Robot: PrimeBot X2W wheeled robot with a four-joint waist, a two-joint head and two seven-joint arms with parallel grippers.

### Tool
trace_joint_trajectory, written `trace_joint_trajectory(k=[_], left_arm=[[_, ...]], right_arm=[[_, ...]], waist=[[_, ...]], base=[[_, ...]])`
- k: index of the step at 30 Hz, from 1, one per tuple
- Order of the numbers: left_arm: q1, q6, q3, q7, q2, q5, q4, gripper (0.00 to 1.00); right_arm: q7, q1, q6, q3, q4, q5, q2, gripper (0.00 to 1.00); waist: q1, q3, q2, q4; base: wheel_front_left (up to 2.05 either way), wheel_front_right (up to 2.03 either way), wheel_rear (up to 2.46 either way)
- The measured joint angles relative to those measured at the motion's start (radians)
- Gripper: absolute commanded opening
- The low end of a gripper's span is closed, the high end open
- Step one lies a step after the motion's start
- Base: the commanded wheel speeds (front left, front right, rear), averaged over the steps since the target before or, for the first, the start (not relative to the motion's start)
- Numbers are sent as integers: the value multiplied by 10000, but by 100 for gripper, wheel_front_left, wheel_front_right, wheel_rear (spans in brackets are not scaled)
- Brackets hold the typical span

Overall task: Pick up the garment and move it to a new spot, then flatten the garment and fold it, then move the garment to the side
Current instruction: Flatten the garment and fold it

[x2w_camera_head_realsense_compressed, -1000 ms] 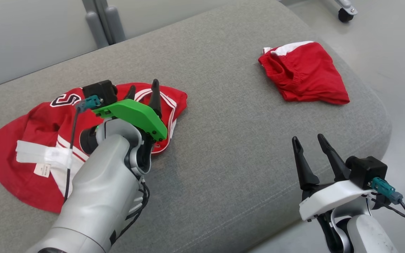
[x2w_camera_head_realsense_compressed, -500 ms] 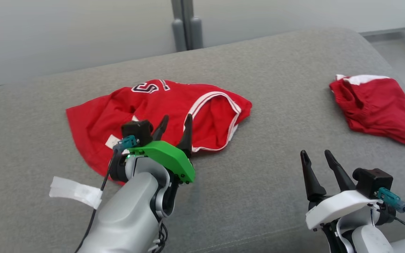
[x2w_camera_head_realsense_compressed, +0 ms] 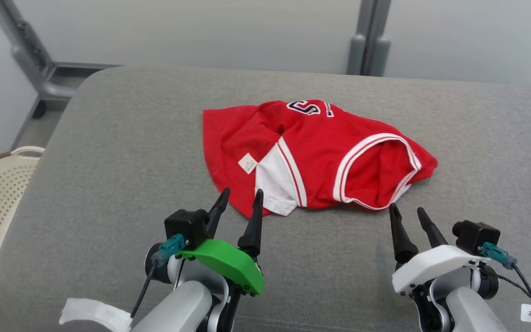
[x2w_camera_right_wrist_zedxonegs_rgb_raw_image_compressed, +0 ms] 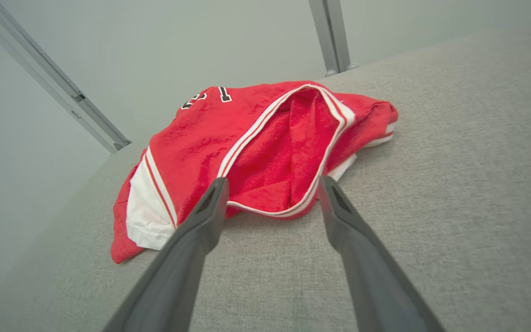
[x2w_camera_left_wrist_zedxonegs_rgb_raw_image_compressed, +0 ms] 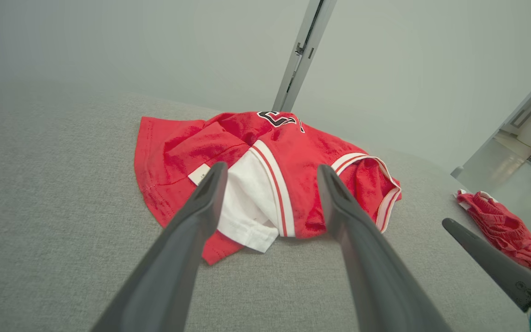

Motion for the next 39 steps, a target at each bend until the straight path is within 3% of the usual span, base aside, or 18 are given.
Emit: trace_joint_trajectory(k=[12,21,28,29,30,31,39], left_arm=[[996,1216,374,88,1174,242,-2637,100],[1483,1676,825,75,1559,184,-3634,100],[1686,1862,1214,46,1770,226,-3977,100],[1689,1871,1260,44,1781,226,-4004,100],[1701,1877,1300,44,1793,226,-4027,100],[1724,1879,1338,42,1795,226,-4044,100],[2011,1946,1779,29,1801,240,-4100,100]], right_arm=[[-451,-1099,0,746,2314,1120,15,100],[-531,-2104,0,815,4096,2042,12,100],[-548,-3016,0,-79,4982,1944,10,100],[-548,-3082,0,-253,5091,1833,15,42],[-548,-3141,0,-422,5200,1659,13,13],[-548,-3198,0,-550,5319,1400,4,0],[-548,-3340,0,-817,5336,242,-46,0]], waist=[[0,124,0,1879],[0,443,0,2493],[0,674,0,2773],[0,696,-1,2800],[0,716,-1,2819],[0,730,0,2829],[0,672,0,2467]], base=[[0,0,0],[0,0,0],[0,0,0],[0,0,0],[0,0,0],[0,0,0],[0,0,0]])
